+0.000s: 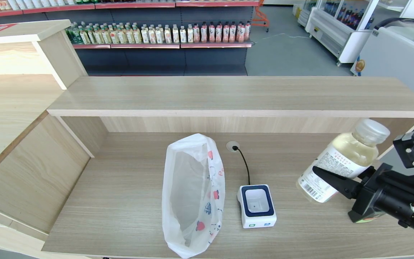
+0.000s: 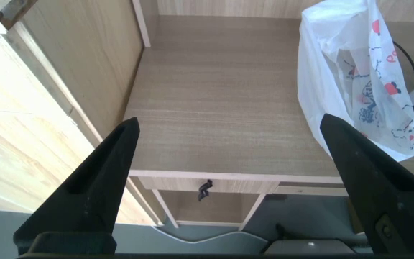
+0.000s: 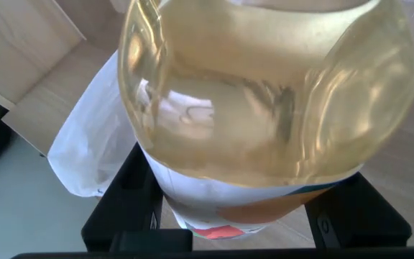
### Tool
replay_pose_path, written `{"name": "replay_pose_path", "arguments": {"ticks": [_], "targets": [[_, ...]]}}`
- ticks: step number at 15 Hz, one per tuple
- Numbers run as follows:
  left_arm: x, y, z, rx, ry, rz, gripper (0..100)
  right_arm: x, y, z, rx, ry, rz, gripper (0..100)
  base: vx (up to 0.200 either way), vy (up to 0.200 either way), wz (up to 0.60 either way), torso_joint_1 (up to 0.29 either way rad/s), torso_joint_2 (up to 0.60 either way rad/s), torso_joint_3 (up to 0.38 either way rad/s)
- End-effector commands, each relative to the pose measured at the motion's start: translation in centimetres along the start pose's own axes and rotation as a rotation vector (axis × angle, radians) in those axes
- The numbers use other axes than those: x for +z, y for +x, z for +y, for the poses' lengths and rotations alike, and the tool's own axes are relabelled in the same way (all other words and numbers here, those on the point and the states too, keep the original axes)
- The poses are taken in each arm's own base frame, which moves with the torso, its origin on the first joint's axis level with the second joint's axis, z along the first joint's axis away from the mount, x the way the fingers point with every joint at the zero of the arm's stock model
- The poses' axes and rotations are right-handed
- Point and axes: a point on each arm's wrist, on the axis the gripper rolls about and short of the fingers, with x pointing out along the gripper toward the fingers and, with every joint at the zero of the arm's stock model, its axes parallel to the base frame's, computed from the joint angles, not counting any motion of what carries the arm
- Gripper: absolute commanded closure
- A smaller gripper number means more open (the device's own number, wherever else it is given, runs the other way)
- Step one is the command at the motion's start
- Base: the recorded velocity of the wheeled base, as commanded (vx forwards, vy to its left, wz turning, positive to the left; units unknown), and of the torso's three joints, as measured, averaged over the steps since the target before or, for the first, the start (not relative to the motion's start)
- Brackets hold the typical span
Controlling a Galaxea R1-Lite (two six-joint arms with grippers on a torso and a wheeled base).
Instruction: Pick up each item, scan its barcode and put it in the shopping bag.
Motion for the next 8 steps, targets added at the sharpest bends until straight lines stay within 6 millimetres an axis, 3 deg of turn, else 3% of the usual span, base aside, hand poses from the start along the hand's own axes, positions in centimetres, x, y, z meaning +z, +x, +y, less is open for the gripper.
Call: {"name": "replay_pose_path", "arguments": {"ticks": [1,6,8], "targets": [[0.0,0.0,0.0,0.000,0.001,0.000,0,-0.1,0.5,0.0,0.010,0.001,0.005,100,0.000,0.000,0.00,0.000,0.00,0.000],[0.0,0.0,0.0,0.000,0.002,0.000,0,-0.3,2.1,1.6,0.107,0.104,0.021,100,0.000,0.000,0.00,0.000,0.00,0.000],[0.0,0.0,0.0,0.000,0.002,0.000,0,-1.2,5.3,1.9,0.155,0.117,0.048,100,0.000,0.000,0.00,0.000,0.00,0.000]]}}
